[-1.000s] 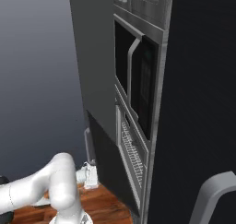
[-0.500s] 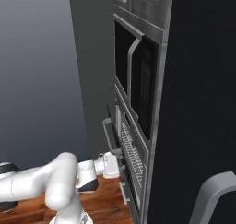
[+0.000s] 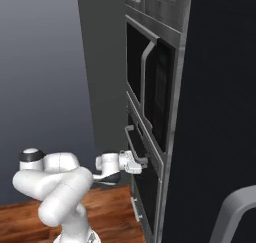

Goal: Place the fish on the top rack of the oven, and slide the tray back inside. Close the oven door.

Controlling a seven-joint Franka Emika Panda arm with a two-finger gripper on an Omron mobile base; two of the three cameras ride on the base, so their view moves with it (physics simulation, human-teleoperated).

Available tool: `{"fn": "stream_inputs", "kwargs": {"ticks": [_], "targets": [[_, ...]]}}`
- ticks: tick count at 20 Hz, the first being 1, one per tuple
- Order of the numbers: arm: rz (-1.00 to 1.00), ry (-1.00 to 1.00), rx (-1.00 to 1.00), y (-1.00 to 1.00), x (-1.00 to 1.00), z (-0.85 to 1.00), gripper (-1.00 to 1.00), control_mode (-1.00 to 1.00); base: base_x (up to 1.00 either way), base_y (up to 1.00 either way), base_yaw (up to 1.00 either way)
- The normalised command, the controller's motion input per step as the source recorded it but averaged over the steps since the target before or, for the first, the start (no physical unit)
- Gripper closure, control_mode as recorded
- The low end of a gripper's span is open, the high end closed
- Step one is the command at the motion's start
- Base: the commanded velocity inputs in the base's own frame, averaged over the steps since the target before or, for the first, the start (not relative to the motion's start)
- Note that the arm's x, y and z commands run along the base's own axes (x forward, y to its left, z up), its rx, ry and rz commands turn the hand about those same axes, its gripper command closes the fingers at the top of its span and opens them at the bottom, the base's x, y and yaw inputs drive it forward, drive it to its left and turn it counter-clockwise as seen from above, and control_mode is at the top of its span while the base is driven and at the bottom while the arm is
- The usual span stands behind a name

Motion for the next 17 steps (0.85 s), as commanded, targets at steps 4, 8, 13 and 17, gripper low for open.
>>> {"fn": "stream_inputs", "kwargs": {"ticks": [4, 8, 13, 17], "targets": [[0.09, 0.21, 0.11, -1.00, 0.91, -0.53, -1.00, -1.00, 0.00, 0.00, 0.00], [0.03, 0.12, 0.09, -0.94, 0.46, -0.39, -1.00, -1.00, 0.00, 0.00, 0.00], [-0.01, 0.00, 0.01, -0.48, 0.00, -0.02, -1.00, -1.00, 0.00, 0.00, 0.00], [0.00, 0.00, 0.00, -0.26, 0.00, 0.00, -1.00, -1.00, 0.00, 0.00, 0.00]]}}
